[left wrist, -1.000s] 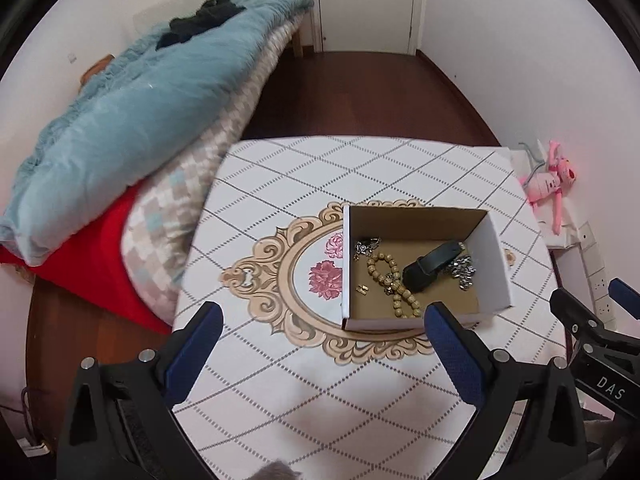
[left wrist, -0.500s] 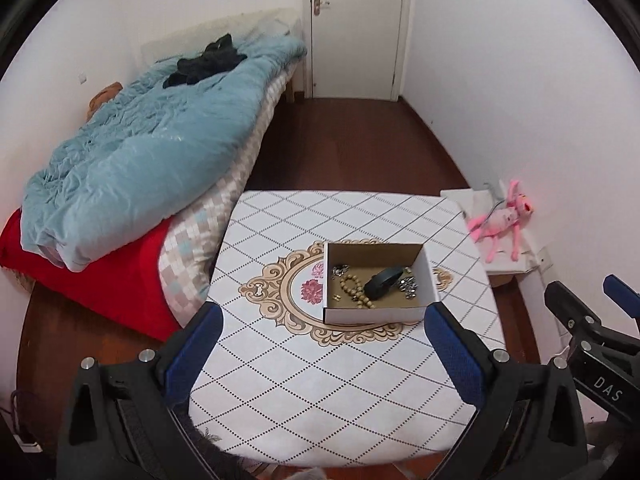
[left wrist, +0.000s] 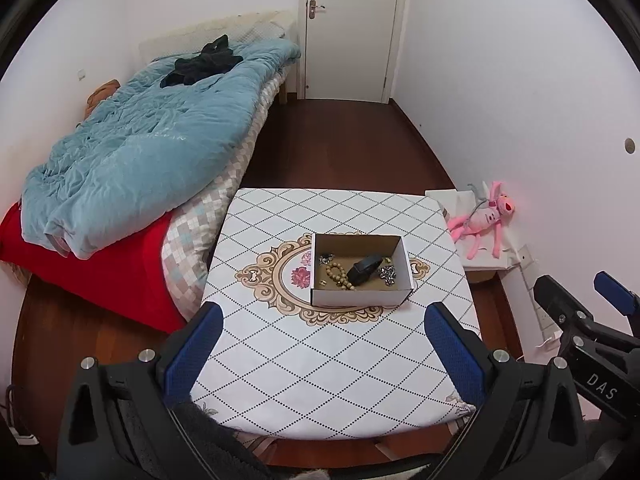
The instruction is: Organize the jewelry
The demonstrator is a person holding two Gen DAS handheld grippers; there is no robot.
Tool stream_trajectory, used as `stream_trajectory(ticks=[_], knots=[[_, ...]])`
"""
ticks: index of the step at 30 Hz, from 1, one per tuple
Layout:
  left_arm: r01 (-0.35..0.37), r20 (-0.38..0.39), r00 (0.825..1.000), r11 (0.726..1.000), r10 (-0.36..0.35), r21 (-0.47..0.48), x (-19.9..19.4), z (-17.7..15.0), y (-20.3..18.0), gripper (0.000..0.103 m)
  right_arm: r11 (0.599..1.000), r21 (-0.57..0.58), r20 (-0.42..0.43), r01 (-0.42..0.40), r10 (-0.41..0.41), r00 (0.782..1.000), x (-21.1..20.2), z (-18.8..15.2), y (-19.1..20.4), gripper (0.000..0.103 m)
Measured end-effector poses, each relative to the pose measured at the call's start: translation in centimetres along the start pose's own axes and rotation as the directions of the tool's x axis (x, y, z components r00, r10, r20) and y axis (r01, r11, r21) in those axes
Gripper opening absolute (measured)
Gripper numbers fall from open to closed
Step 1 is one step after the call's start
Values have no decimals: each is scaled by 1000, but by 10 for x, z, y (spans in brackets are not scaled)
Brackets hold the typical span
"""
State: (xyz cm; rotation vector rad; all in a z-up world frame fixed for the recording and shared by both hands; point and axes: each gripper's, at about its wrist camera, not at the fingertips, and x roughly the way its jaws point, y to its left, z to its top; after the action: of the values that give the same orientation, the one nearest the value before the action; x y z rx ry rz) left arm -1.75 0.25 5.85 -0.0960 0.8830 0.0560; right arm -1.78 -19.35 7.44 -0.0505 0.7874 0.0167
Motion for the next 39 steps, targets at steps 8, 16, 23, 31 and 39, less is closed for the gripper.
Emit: stream_trajectory(ticks=[8, 16, 23, 31, 39], knots=[[-12, -33, 999, 1000, 12, -4, 14, 3, 0, 103, 1000, 8, -22, -1, 1, 1000, 6, 0, -5, 103], [-42, -80, 996, 999, 42, -1, 49, 21, 2, 103, 999, -7, -56, 32, -33, 998, 38, 17, -5, 103], [-69, -124, 990, 998, 68, 0, 80, 39, 3, 103, 999, -19, -108, 35, -37, 993, 82, 36, -2, 103], [-98, -191, 976, 995, 101, 20, 119, 45, 6, 103, 1000, -23, -194, 20, -25, 981, 131, 44, 3, 103], [-101, -224, 969, 995, 102, 16, 134, 45, 7, 103, 1000, -27, -270, -5, -2, 963, 158, 39, 6, 103]])
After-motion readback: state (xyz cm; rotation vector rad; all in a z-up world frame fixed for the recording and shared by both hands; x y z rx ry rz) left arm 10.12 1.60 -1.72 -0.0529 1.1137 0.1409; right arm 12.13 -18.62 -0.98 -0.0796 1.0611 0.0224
